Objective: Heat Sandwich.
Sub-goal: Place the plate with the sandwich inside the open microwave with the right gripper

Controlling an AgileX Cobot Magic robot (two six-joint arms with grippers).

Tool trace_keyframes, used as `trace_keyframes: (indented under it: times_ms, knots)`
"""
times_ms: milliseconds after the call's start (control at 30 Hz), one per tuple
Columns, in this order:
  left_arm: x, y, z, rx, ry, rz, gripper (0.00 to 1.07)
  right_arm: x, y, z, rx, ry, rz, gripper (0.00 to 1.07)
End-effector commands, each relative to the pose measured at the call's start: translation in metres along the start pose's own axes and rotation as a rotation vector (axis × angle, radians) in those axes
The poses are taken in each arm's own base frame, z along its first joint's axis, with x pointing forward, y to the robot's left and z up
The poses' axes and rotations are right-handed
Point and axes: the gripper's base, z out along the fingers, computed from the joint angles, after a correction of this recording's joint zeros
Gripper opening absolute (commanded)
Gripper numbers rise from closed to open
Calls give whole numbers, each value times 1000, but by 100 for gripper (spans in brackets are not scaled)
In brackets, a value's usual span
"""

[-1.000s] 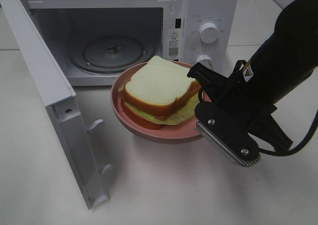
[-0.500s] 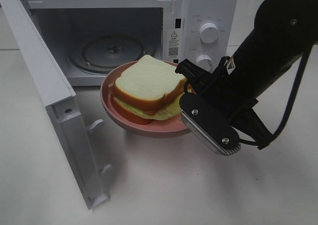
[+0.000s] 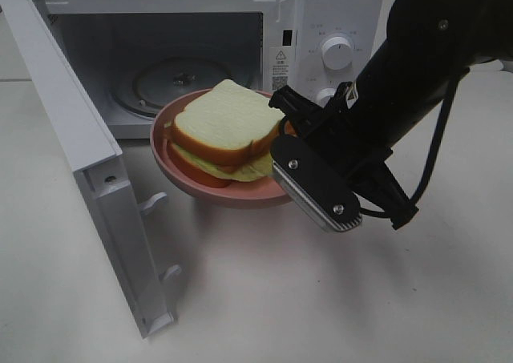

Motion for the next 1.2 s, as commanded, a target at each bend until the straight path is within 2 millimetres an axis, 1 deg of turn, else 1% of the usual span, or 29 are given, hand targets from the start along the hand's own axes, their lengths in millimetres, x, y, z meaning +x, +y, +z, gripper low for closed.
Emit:
trace_keyframes:
  times_ms: [33,600,767,1167,1200]
  knots:
    - [1,0,-2,3,-27,-4,99,1,-11,-2,49,-1,5,0]
    - [1,0,-2,3,-26,-5,99,5,-32,11,59,0,6,0]
    - [1,0,-2,3,-26,-5,99,7,-40,23,25,-7,9,0]
    - [1,0,-2,3,-26,-5,99,11,-59,40,-12,-15,10,0]
    - [1,0,-2,3,-26,-5,99,8,-64,41,-19,-16,-4,0]
